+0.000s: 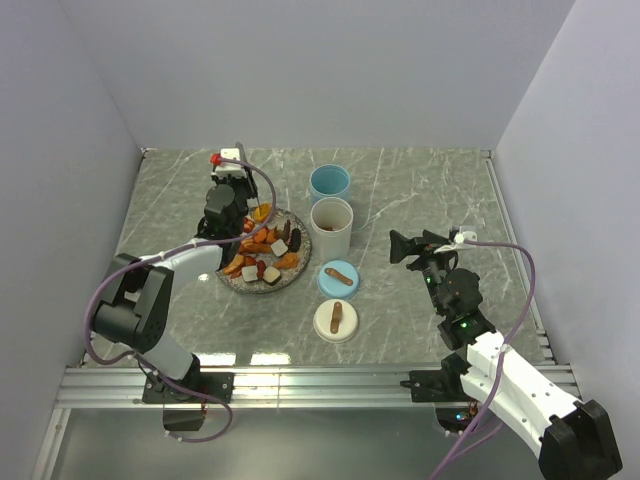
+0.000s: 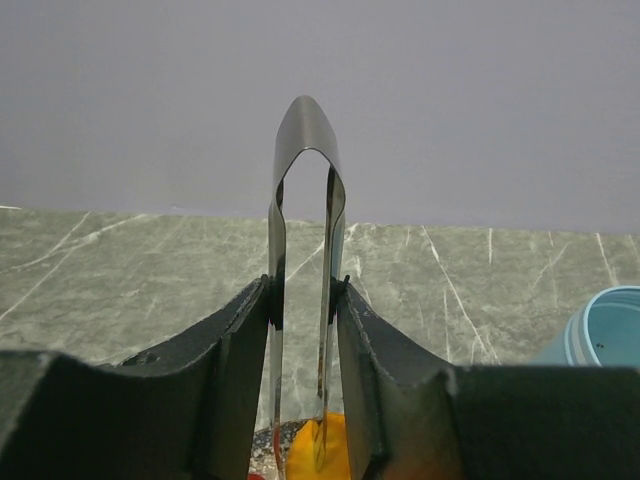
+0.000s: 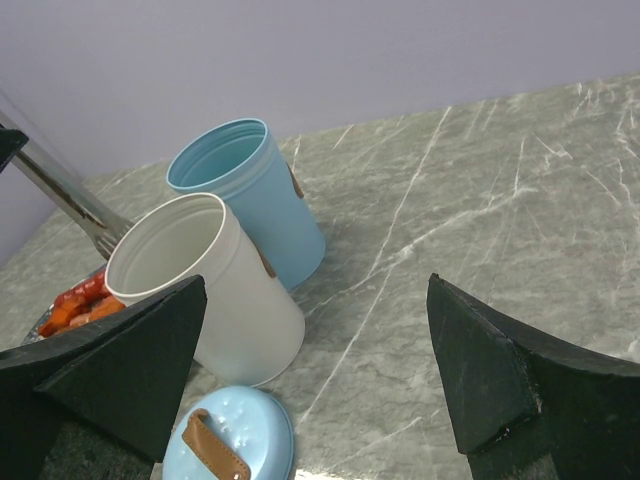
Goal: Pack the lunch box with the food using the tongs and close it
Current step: Pick up the food using the clamp
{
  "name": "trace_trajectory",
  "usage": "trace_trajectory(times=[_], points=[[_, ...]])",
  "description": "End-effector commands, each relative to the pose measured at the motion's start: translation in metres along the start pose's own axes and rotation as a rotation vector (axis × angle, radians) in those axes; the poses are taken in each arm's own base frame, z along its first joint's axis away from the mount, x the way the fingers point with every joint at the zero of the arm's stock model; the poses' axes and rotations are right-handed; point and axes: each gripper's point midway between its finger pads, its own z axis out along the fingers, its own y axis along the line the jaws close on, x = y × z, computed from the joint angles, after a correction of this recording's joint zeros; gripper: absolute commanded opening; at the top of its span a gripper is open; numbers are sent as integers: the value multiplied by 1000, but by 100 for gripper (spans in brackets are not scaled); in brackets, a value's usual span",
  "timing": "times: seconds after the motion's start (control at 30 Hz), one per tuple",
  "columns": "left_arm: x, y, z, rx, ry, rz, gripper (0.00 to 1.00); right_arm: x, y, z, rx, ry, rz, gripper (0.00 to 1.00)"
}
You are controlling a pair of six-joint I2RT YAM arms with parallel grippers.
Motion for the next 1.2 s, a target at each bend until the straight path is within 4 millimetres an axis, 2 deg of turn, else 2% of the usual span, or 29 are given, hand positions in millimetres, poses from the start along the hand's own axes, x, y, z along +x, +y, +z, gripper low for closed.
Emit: trace_trajectory(times=[0.0,0.2,0.23,0.3,0.37,0.6,0.87,1.0,1.03,1.17], points=[[11,-3,1,8,27,-29,38,-13,3,2,-11,-46,-5,98],[16,-11,-10,59,38,-59,39,-15,3,2,-13,-51,-3,98],[10,-12,-13,65,21,-66,39,-14,3,2,-12,-48,-4,98],[8,-13,-20,69,16,-69,40,-14,3,2,-13,-50,-2,98],[-5,-15,-24,81,-16,-87,40,-15,3,2,-13,-51,-2,98],[-19,-18,-34,101,-56,-107,40,-15,4,1,-16,-53,-1,98],[-15,-27,-30,133,-31,-107,39,-15,4,1,-16,-53,-1,98],[-9,-31,-27,147,-15,-108,34,-15,3,0,-16,-54,-1,98],[-9,-32,-27,153,-14,-109,29,-16,4,0,-17,-56,1,98],[-13,-36,-29,173,-15,-113,16,-15,3,1,-14,-53,-2,98]])
